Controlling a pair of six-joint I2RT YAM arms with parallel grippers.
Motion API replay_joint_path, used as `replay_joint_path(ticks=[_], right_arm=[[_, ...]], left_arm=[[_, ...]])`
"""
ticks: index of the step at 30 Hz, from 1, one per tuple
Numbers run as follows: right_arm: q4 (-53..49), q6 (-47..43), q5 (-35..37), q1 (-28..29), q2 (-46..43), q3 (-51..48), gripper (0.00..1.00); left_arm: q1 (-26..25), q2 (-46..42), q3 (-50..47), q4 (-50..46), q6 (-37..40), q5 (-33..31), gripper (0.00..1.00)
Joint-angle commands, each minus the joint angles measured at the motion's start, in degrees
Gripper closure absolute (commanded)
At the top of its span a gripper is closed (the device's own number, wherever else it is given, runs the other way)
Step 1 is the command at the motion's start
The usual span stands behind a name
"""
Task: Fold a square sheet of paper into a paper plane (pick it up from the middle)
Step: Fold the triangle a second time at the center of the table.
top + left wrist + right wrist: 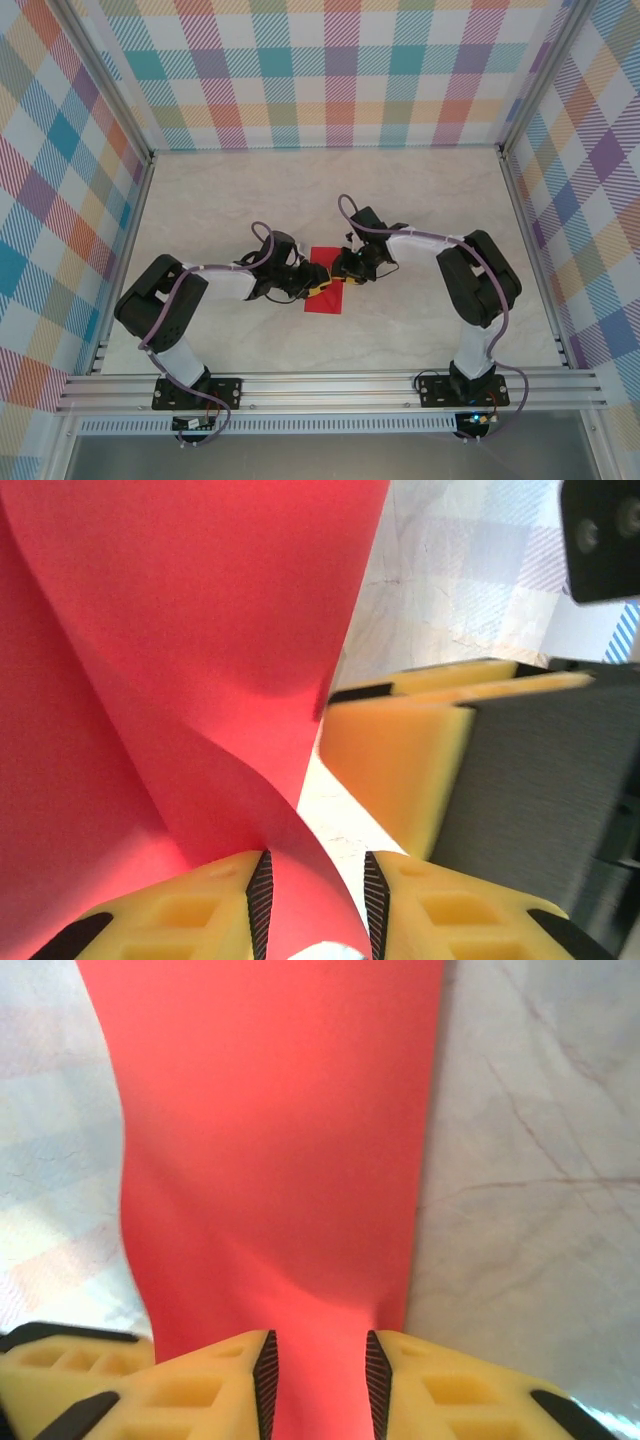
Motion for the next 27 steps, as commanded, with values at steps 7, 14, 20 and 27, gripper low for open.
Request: replay_joint_path(ticks=[7,14,20,27], right_arm=[[1.63,-2.55,0.36,-1.44,-9.69,-4.99,0.6],[4.23,-9.34,1.05,-1.44,-12.3,-9.94,0.6],[7.27,-13.03,-1.33,-1.44,-14.2,-13.22,0.56],[7.69,-12.2,-2.29,-1.33,-11.88,-11.71,0.55]], left_arm=[[-0.79,2.65,2.88,1.74,-1.67,-1.42,0.63],[-0.79,3.31,3.19,1.92,-2.07,-1.64,0.57],[-0.79,3.41,3.26,1.85,-2.07,-1.84,0.51],[-0.79,3.21,3.12,1.59,-2.03,-2.12,0.52]])
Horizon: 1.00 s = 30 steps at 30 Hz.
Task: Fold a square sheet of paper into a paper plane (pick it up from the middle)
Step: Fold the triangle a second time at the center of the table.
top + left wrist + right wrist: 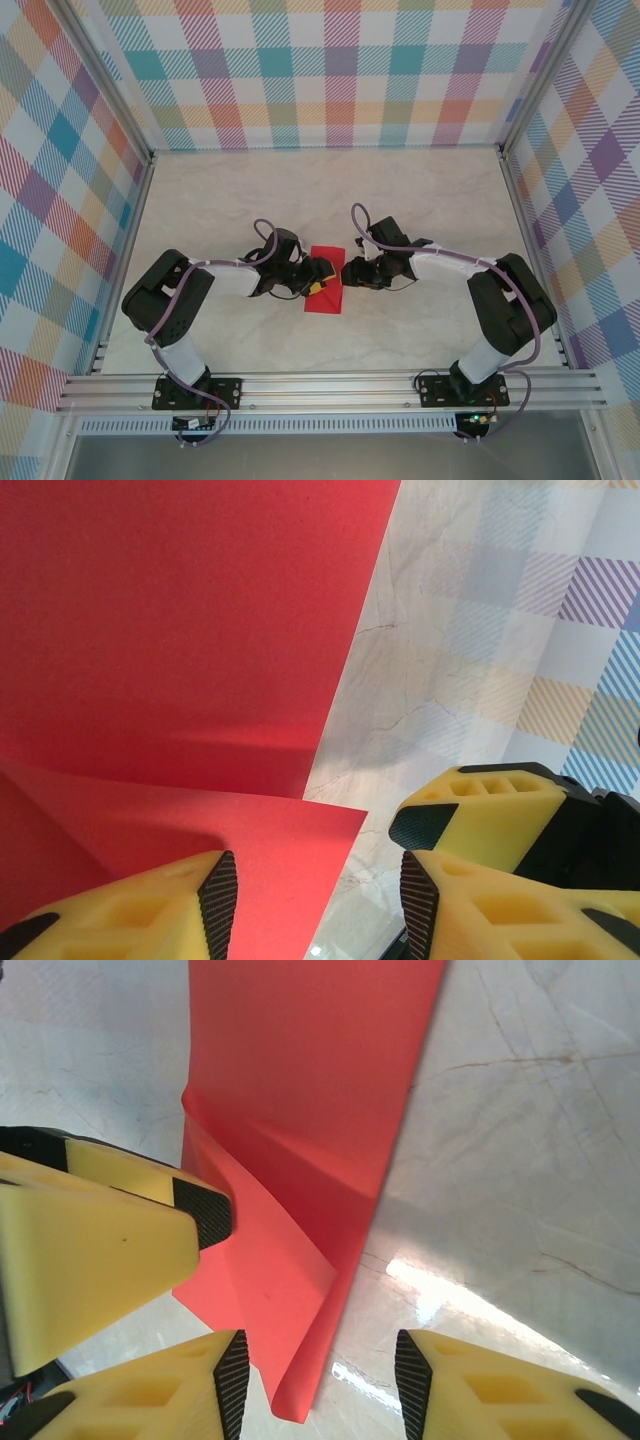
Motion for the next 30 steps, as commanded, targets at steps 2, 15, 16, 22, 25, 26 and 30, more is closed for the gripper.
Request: replay_joint_path(ticks=[2,15,16,22,25,26,30], right_arm=[[1.92,-0.19,-2.18,-0.08,1.76,1.6,0.58],[3.98,1.84,-4.74,-0.08,5.83,3.1,0.67],[4.28,1.98,-4.77,-0.06,6.01,3.22,0.69],[4.76,1.32,-4.09,-0.08,7.16,4.27,0.88],[4.44,0.54,-3.62,-0.08,7.78,4.8,0.93],[4.38,0.16,-3.51,-0.08,8.08,4.95,0.93],[4.08,-0.98,-3.37,-0.08,9.18,5.6,0.94]], left_arm=[[-0.74,0.32,0.86,0.08,-0.46,-1.02,0.54],[-0.74,-0.1,0.23,-0.12,-0.48,-1.13,0.62],[-0.74,-0.1,0.23,-0.09,-0.5,-1.16,0.62],[-0.7,-0.43,0.18,-0.14,-0.54,-0.92,0.64],[-0.72,-0.84,-0.07,-0.14,-0.35,-0.54,0.64],[-0.74,-1.02,-0.07,-0.07,-0.26,-0.27,0.64],[-0.74,-1.25,-0.01,0.55,0.14,0.99,0.64]])
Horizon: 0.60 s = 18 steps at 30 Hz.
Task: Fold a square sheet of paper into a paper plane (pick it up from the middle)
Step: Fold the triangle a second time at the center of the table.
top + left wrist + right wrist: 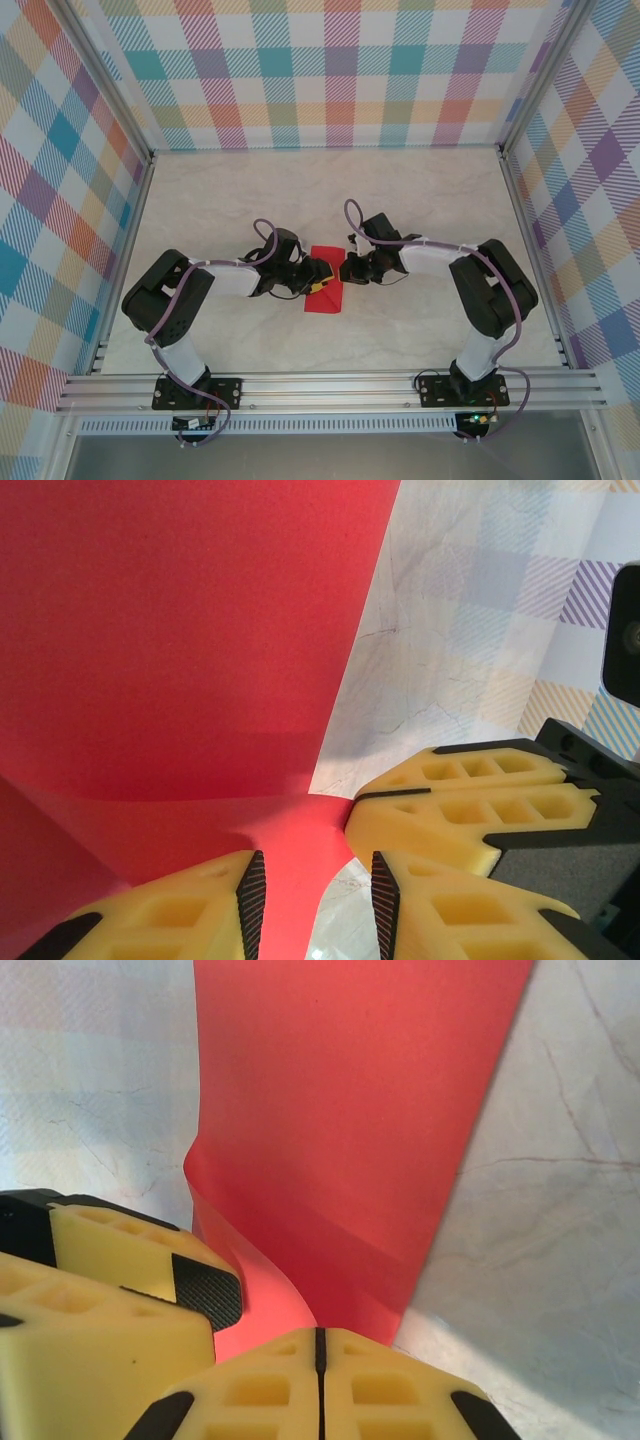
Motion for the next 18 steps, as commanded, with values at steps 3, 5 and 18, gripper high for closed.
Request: replay_joint_path(ticks=[3,5,18], right_arm=[[0.01,-2.57,-0.26,-0.07,2.35,2.22,0.94],[-0.15,-2.62,-0.23,-0.11,2.66,2.53,0.94],[-0.55,-2.77,-0.16,-0.06,4.19,3.23,0.93]], left_arm=[[-0.74,-0.76,0.23,0.49,0.27,1.63,0.64],[-0.74,-0.31,0.28,0.63,0.31,1.87,0.64],[-0.74,1.88,0.95,-0.14,0.51,1.99,0.69]])
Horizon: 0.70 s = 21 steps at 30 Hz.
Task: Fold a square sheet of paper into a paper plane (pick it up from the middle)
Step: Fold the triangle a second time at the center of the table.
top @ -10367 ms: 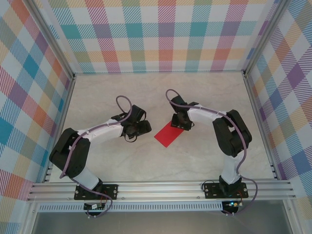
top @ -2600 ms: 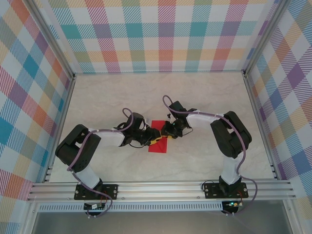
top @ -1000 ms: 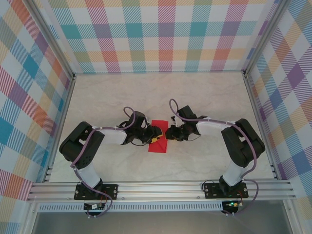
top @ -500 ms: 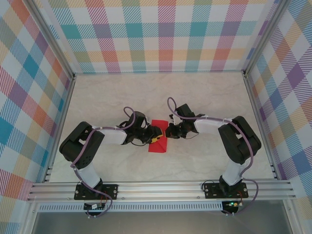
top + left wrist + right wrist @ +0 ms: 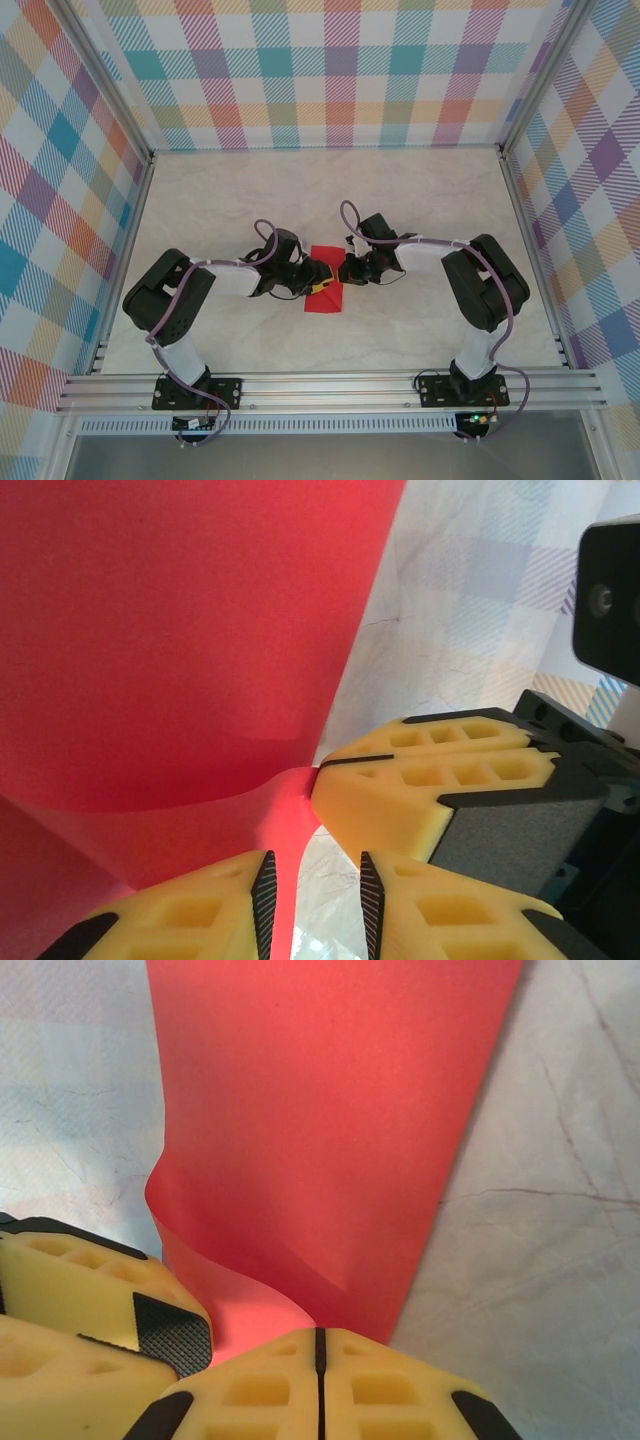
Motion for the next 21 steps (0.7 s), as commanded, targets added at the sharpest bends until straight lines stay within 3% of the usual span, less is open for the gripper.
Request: replay_joint_path(ticks=[1,21], right_arm=[[-0.4,-1.77,-0.07,-0.1,1.04,1.84,0.93],[-1.15,-1.35,1.31,-0.1,2.31,2.12,0.93]], left_arm=[[-0.74,1.33,1.06,-0.31,0.49,0.9,0.7],[-0.74,2.72,1.05,-1.11,0.84,0.09,0.72]])
